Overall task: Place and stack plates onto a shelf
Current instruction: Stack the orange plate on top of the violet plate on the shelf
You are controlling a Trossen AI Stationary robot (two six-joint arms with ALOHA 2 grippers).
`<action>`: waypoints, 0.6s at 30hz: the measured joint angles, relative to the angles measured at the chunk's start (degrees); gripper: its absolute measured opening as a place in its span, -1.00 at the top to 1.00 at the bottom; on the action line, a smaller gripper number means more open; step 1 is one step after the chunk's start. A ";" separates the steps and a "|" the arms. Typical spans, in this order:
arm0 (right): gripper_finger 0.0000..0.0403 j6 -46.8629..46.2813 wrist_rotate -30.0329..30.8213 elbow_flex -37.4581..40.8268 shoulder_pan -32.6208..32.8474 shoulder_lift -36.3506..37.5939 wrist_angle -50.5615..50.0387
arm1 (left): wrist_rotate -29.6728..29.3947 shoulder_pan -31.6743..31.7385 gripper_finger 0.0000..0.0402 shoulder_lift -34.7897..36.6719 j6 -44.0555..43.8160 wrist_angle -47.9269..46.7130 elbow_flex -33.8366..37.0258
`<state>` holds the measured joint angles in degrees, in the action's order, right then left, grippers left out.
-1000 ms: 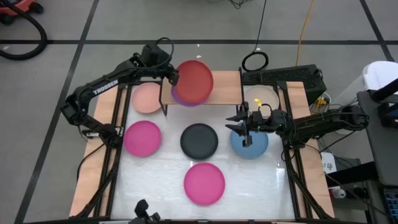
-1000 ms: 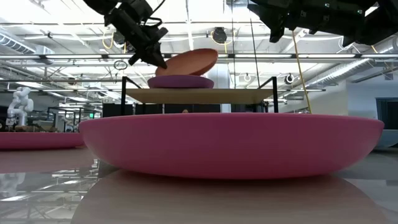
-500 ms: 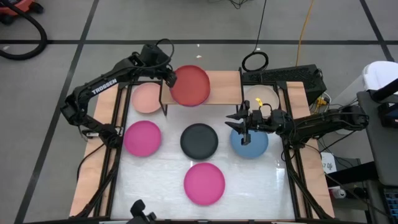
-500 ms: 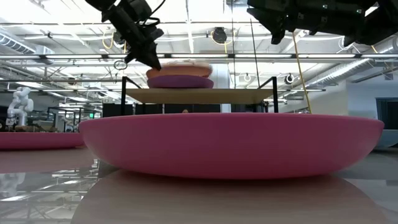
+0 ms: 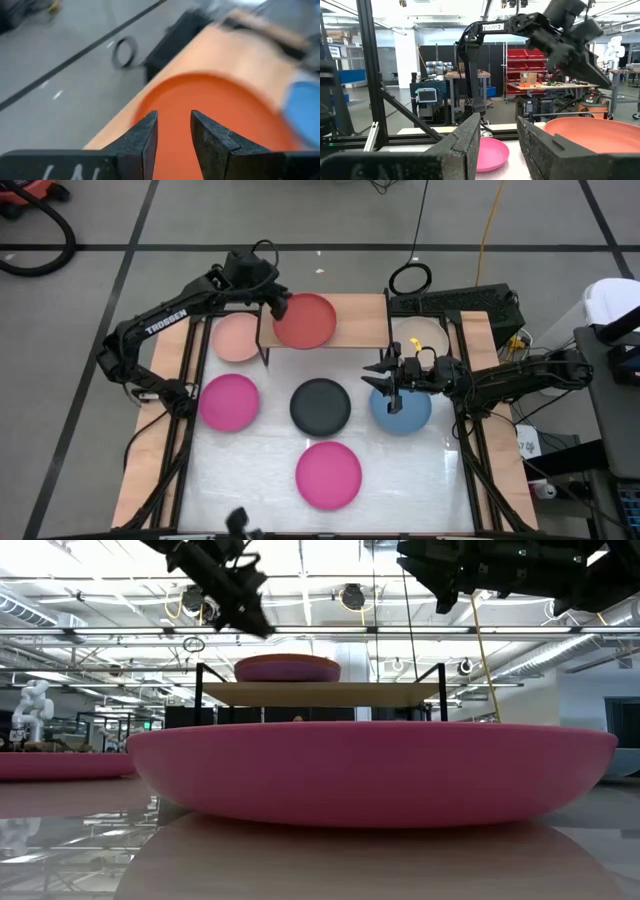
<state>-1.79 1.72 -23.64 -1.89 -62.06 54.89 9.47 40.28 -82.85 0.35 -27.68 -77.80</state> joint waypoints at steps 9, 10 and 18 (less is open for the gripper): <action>0.43 0.59 0.15 0.00 0.00 0.02 0.55 | -1.30 -12.01 0.40 -3.34 6.98 8.80 0.02; 0.43 0.59 0.15 0.00 0.00 0.02 0.50 | -1.65 -12.90 0.40 -4.00 7.47 9.67 0.02; 0.43 0.72 0.15 0.00 0.00 0.02 0.52 | -1.98 -15.00 0.40 -11.96 6.72 17.64 0.04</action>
<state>-1.08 1.87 -23.64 -1.89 -62.04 55.42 7.49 25.28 -94.81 7.06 -10.04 -77.76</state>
